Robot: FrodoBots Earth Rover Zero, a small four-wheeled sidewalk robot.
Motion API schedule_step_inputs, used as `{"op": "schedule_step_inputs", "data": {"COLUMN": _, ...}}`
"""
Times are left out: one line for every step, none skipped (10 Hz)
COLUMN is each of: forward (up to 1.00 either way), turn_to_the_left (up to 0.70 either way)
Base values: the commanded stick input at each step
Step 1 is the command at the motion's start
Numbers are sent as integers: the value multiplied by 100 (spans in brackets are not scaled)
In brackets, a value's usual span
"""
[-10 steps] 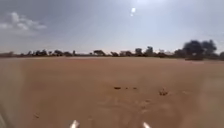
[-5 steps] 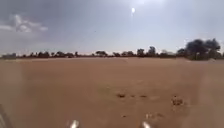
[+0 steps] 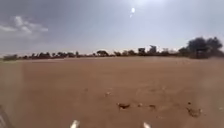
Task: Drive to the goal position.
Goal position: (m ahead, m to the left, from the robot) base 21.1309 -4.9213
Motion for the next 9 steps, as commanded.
{"op": "schedule_step_inputs", "data": {"forward": 70, "turn_to_the_left": 0}}
{"op": "schedule_step_inputs", "data": {"forward": 70, "turn_to_the_left": 0}}
{"op": "schedule_step_inputs", "data": {"forward": 70, "turn_to_the_left": 0}}
{"op": "schedule_step_inputs", "data": {"forward": 70, "turn_to_the_left": 0}}
{"op": "schedule_step_inputs", "data": {"forward": 70, "turn_to_the_left": 0}}
{"op": "schedule_step_inputs", "data": {"forward": 70, "turn_to_the_left": 0}}
{"op": "schedule_step_inputs", "data": {"forward": 70, "turn_to_the_left": 0}}
{"op": "schedule_step_inputs", "data": {"forward": 70, "turn_to_the_left": 0}}
{"op": "schedule_step_inputs", "data": {"forward": 70, "turn_to_the_left": 0}}
